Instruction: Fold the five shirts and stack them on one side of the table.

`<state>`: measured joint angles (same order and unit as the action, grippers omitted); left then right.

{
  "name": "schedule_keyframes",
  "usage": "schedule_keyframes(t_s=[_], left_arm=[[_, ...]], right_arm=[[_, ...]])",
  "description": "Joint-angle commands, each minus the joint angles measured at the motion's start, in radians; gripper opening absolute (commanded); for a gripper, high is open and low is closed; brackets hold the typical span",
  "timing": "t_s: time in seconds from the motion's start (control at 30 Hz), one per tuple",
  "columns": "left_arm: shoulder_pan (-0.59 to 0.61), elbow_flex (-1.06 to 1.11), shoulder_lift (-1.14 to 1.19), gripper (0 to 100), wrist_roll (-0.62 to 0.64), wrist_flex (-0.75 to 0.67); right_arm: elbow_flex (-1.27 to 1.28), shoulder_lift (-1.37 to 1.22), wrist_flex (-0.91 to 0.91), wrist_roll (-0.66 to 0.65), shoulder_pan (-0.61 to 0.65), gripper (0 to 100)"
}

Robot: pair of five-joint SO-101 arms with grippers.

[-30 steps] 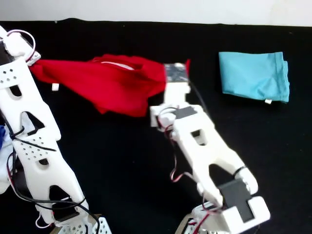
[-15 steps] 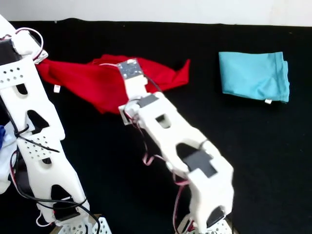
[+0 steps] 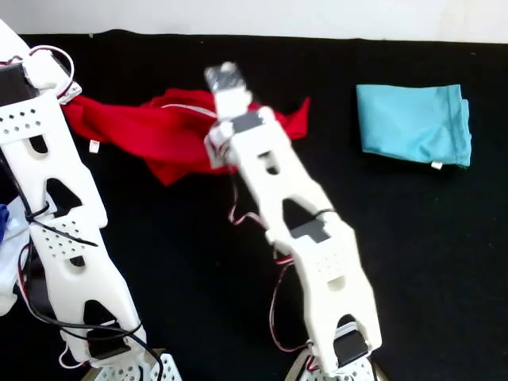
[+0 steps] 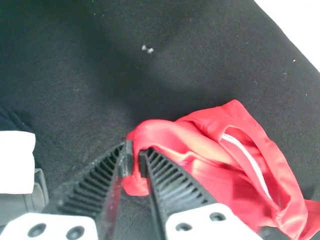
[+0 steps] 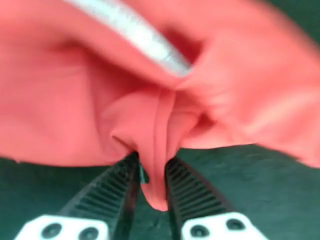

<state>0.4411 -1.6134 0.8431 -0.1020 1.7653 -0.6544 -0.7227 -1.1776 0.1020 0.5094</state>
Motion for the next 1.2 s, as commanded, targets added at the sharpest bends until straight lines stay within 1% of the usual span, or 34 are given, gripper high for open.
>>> schedule_keyframes(t_s=[0.0, 0.07, 0.13, 0.33, 0.43, 0.53, 0.67, 0.8, 0.9, 1.0, 1.07, 1.17], left_arm=[[-0.018, -0.025, -0.070, 1, 0.006, 0.011], [-0.024, 0.021, -0.130, 1, 0.006, 0.011], [-0.041, 0.117, -0.216, 1, 0.006, 0.011], [-0.136, 0.595, -0.570, 1, 0.003, 0.006], [-0.197, 0.763, -0.756, 1, 0.003, 0.005], [-0.260, 0.857, -0.917, 1, 0.003, 0.003], [-0.335, 0.929, -1.070, 1, 0.003, 0.003], [-0.400, 0.974, -1.158, 1, 0.005, 0.003], [-0.409, 1.003, -1.175, 1, 0.008, 0.002], [-0.378, 1.090, -1.139, 1, 0.005, -0.037], [-0.338, 1.175, -1.102, 1, 0.006, -0.107], [-0.259, 1.320, -1.046, 1, 0.006, -0.258]], right_arm=[[-0.283, 0.016, -0.133, -0.103, -0.099, 0.6], [-0.429, 0.016, -0.194, -0.164, -0.137, 0.6], [-0.570, 0.016, -0.257, -0.210, -0.168, 0.6], [-0.974, 0.016, -0.420, -0.321, -0.234, 0.6], [-1.119, 0.024, -0.470, -0.358, -0.275, 0.6], [-1.115, 0.107, -0.506, -0.374, -0.334, 0.6], [-1.109, 0.262, -0.504, -0.379, -0.404, 0.6], [-1.102, 0.361, -0.493, -0.453, -0.420, 0.6], [-1.098, 0.357, -0.409, -0.462, -0.420, 0.6], [-1.026, 0.280, -0.236, -0.462, -0.400, 0.6], [-0.954, 0.211, -0.091, -0.466, -0.374, 0.6], [-0.835, 0.094, 0.122, -0.470, -0.311, 0.6]])
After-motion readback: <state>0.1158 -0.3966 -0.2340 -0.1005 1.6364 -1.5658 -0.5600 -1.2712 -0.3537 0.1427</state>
